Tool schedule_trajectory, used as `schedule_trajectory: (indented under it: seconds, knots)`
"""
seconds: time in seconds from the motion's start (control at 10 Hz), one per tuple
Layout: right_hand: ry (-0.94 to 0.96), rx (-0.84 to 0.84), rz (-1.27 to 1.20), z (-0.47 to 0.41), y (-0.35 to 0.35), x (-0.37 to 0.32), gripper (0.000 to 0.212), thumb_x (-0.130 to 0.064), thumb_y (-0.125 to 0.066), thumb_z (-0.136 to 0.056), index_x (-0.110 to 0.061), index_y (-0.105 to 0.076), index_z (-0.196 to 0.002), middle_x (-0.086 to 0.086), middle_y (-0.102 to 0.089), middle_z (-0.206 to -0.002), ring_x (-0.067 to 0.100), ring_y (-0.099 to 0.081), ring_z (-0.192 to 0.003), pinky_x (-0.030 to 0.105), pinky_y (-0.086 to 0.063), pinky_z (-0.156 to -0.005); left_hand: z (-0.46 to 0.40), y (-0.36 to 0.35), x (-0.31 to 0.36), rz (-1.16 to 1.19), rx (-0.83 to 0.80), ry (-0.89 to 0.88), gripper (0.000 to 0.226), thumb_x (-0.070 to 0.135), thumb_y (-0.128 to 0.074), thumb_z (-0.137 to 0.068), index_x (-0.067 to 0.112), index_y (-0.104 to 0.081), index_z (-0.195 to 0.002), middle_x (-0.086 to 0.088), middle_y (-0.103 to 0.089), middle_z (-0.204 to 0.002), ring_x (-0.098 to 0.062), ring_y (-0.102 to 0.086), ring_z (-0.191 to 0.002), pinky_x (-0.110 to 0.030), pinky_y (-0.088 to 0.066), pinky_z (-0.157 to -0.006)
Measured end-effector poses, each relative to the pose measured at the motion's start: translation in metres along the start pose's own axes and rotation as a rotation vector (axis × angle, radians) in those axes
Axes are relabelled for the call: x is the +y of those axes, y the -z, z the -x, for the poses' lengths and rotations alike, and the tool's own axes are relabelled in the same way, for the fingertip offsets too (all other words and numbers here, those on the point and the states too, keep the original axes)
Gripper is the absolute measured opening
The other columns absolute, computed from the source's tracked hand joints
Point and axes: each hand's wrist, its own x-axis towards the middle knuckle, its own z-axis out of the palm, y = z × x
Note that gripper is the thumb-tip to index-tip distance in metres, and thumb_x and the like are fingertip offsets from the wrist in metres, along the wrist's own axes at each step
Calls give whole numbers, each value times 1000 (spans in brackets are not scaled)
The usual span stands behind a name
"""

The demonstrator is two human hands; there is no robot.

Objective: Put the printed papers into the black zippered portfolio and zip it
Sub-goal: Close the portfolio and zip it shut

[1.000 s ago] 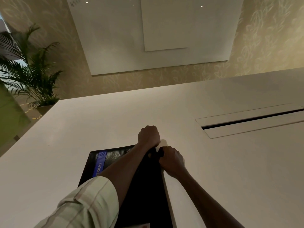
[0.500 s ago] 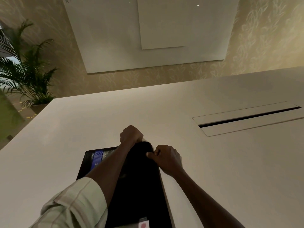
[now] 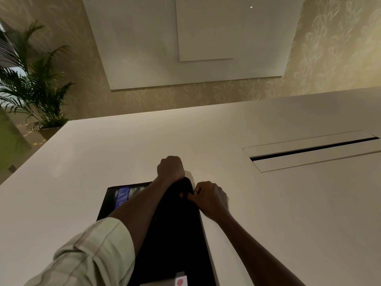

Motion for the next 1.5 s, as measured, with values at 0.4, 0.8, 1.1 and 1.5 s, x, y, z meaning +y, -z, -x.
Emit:
schedule_trajectory:
  seconds: [0.4,0.8,1.1,1.5]
  knots:
    - [-98,-75,-1,-1,-1,-15,58,-75,-60,-67,-17,-58,-71,-1,-68,-77,22,-64,-76,32,-41,-64,-8,15,-10,80,-135,-30,12,15,-61,-83,4,-56,-85,-12,-63,-100,-31,-63,-98,-31,-45,-72]
    - [-145,19,-64,8,-3,-14,55,-72,-60,-64,-18,-57,-69,-4,-65,-69,17,-63,-70,31,-46,-64,2,11,-30,-138,-66,-1,23,7,-55,-82,4,-62,-104,-11,-63,-111,-31,-60,-108,-32,-43,-74]
    - [-128,50,-62,8,-5,-13,57,-75,-60,-64,-18,-55,-66,-5,-63,-66,15,-62,-67,31,-48,-65,5,15,-57,-202,-70,22,26,4,-53,-82,3,-61,-107,-12,-61,-115,-32,-58,-111,-35,-46,-81]
    - [-132,65,-64,7,-7,-11,58,-77,-60,-62,-20,-53,-65,-7,-62,-65,13,-62,-67,30,-47,-65,11,23,-98,-274,-32,81,30,4,-47,-85,5,-62,-111,-11,-61,-117,-30,-57,-113,-35,-46,-86]
